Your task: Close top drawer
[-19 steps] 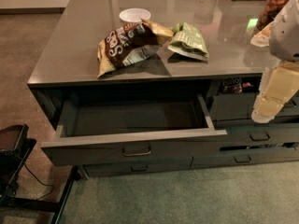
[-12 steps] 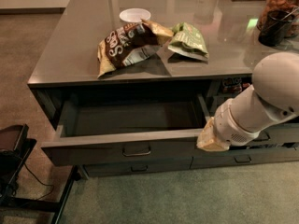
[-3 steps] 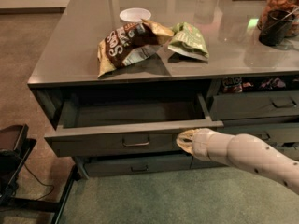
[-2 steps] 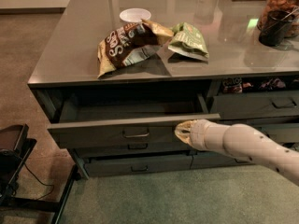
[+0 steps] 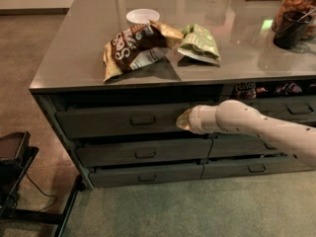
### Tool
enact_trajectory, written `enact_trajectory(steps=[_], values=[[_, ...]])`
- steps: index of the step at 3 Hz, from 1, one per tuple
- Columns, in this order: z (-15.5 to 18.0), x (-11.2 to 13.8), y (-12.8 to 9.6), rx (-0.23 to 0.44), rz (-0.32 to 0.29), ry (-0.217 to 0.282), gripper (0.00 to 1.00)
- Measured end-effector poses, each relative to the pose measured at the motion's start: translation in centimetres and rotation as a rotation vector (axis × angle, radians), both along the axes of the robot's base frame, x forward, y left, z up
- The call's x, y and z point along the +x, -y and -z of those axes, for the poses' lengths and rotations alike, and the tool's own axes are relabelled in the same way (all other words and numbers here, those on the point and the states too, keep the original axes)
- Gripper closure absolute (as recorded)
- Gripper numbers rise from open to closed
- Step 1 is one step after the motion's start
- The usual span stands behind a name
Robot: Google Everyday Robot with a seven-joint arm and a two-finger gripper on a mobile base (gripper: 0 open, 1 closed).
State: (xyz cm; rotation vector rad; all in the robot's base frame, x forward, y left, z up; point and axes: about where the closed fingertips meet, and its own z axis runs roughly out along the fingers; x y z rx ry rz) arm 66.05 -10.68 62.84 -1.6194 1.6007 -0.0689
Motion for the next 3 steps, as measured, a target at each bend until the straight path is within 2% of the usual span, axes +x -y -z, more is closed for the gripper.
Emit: enact_trajectory(steps=[1,2,3], values=[[0.0,-0.3,-0.1,0.0,0.0,0.0,1.0],[-0.5,-1.8,-0.2,-0.004,-0.023,-0.054,1.0],[-2.6,-7.4,0.0,0.012,-0.046,-0.181,1.0]])
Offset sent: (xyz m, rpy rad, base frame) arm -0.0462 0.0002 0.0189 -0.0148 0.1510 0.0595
